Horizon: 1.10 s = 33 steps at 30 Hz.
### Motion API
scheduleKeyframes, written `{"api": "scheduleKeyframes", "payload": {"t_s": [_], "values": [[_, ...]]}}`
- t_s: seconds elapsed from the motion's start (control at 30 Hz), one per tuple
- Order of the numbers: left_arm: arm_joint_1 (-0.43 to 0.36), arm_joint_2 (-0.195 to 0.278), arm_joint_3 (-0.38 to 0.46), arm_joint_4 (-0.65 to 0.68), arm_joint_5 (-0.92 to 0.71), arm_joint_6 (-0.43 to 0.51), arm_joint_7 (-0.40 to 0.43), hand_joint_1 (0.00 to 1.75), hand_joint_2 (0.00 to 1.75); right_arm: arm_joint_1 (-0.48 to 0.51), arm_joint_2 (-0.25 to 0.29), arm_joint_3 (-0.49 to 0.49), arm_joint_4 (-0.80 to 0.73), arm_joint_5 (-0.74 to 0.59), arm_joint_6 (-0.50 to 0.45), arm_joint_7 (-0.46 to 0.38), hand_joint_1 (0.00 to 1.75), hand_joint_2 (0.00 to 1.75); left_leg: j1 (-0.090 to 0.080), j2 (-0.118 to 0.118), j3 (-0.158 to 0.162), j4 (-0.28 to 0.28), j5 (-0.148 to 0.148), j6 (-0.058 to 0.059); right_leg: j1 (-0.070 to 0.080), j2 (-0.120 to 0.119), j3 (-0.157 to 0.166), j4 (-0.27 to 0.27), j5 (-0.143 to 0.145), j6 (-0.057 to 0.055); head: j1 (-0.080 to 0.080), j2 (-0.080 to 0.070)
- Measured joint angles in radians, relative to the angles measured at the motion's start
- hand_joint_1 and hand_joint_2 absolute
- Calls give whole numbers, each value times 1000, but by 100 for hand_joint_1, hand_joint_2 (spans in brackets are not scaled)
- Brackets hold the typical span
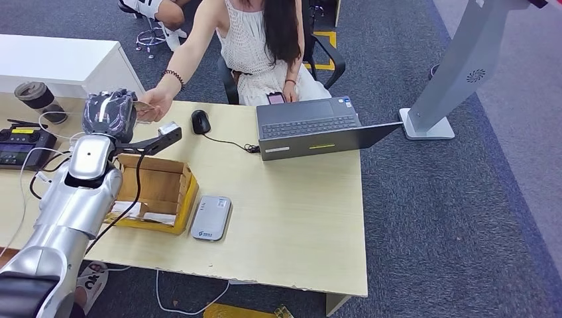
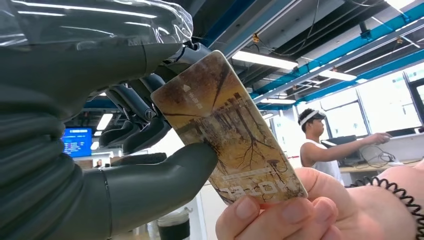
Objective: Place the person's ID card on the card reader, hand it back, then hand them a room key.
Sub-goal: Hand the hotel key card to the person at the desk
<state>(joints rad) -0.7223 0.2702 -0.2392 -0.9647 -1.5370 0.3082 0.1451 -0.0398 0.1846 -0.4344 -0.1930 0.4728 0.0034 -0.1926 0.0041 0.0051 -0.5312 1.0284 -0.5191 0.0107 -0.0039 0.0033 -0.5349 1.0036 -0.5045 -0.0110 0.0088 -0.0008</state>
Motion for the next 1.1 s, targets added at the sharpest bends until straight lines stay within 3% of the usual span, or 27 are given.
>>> {"api": "scheduleKeyframes", "payload": {"t_s": [0.07, 0.3, 0.43, 0.57, 0.77, 0.9, 1.1], "values": [[-1, -2, 0, 3, 0, -2, -1, 0, 175, 0, 0, 0, 0, 0, 0, 0, 0, 175, 0, 0, 0, 0, 0, 0, 0, 0, 0, 0, 0, 0, 0, 0], [9, -12, 2, 5, 51, 21, -12, 0, 175, 0, 0, -3, 0, 3, 0, -3, 0, 175, 0, 0, 0, 0, 0, 0, 0, 0, 0, 0, 0, 0, 0, 0], [70, -29, 3, -61, 102, 39, -43, 0, 175, 0, 0, -14, 0, 0, -3, -13, 0, 175, 0, 0, 0, 0, 0, 0, 0, 0, 0, 0, 0, 0, 0, 0], [198, -52, 2, -237, 146, 54, -82, 0, 175, 1, 0, -29, 0, -9, -11, -23, 0, 175, -1, 1, -1, 0, -1, 1, -1, 1, -1, 0, 0, 0, 0, 0], [501, -60, -22, -579, 175, 67, -118, 0, 175, 5, 4, -71, 0, -44, -34, -41, 0, 175, -1, 4, -1, 0, -3, 2, -1, 4, -2, -1, -2, 1, 0, 0], [686, -55, -27, -717, 169, 69, -124, 0, 175, 6, 7, -99, 0, -59, -36, -55, 0, 0, -1, 4, -3, 0, -3, 2, -1, 4, -4, -1, -2, 0, 0, 0], [821, -46, -26, -807, 162, 66, -125, 0, 175, 6, 8, -121, 0, -58, -33, -65, 0, 0, -1, 2, -3, 0, -2, 1, -1, 2, -4, -1, -2, 0, 0, 0]]}}
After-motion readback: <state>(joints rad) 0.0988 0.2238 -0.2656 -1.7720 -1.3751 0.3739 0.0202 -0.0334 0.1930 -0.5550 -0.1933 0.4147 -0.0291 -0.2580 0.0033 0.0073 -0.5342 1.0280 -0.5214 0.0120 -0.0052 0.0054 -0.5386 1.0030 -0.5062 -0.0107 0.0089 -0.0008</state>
